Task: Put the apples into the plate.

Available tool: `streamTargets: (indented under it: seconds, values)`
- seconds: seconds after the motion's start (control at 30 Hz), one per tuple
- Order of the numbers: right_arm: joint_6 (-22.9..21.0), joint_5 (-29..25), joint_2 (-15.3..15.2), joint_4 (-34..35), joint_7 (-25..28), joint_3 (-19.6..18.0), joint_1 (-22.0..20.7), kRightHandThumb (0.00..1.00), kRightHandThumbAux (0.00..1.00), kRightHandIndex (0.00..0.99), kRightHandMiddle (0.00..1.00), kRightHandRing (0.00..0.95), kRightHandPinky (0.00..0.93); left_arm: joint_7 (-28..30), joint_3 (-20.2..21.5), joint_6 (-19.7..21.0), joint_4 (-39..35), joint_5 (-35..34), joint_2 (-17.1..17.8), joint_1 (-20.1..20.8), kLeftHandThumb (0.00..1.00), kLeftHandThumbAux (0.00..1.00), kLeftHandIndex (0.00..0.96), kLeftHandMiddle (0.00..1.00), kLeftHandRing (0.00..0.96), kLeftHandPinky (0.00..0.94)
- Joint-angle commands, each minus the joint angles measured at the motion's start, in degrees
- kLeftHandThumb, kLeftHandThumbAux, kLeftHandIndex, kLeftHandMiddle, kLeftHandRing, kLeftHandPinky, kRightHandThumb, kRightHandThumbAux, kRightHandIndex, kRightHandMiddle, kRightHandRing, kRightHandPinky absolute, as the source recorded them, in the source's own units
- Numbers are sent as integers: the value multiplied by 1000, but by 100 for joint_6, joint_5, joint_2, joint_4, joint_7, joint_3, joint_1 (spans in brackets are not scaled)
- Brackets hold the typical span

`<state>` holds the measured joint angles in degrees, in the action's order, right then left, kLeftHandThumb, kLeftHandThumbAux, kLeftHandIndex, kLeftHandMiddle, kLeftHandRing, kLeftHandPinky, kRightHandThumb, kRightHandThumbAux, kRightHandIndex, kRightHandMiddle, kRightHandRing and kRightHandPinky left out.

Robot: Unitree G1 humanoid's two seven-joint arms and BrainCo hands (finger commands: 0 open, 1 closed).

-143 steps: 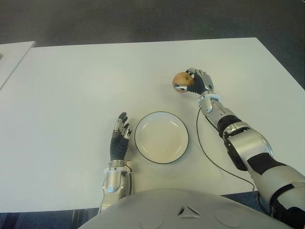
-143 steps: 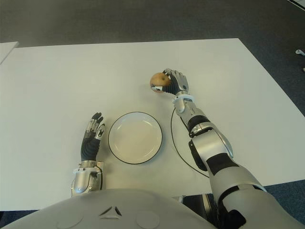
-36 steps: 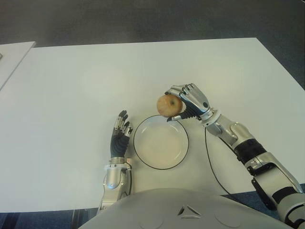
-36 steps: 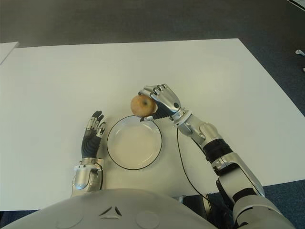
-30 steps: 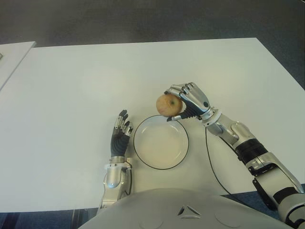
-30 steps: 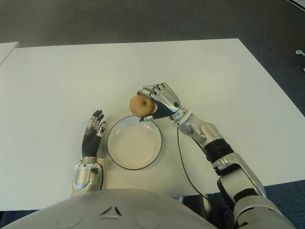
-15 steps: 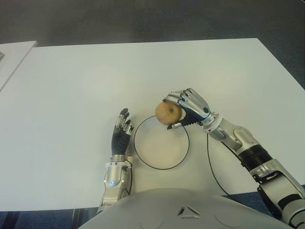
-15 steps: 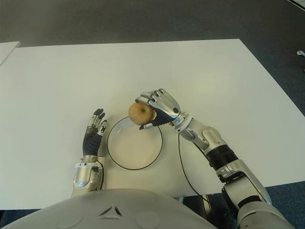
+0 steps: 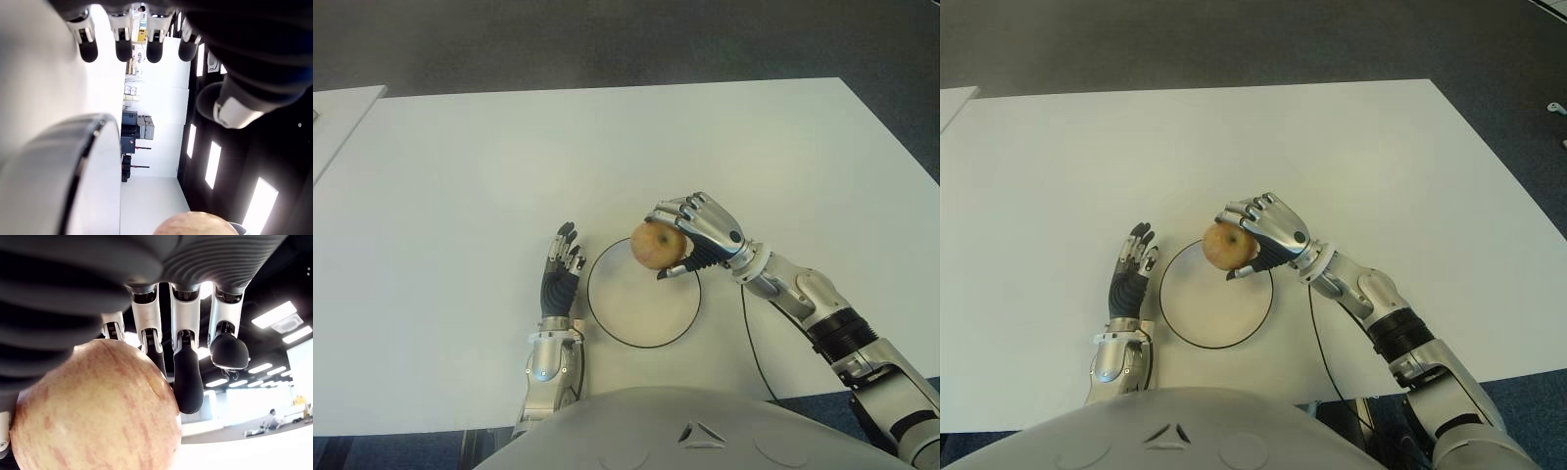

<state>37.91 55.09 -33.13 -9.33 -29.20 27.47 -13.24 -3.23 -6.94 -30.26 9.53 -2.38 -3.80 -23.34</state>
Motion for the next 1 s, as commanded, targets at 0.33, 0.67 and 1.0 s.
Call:
streamTargets:
  seconds: [0.33, 0.67, 1.0]
  values:
    - [68, 88, -9, 144, 240, -78, 219, 852, 675, 397, 530, 824, 816, 72, -5, 90, 206, 44, -73, -79, 2, 514, 2, 0, 0, 0]
    - [16, -50, 106, 3, 337, -90, 271, 852, 674, 398, 531, 816, 812, 41, 3, 4, 233, 211, -48, -73, 0, 498, 2, 0, 0, 0]
    - [209, -238, 105, -61, 505, -131, 251, 834, 677, 414, 484, 469, 380, -47, -9, 293, -14, 180, -156, -167, 0, 530, 1, 0, 0, 0]
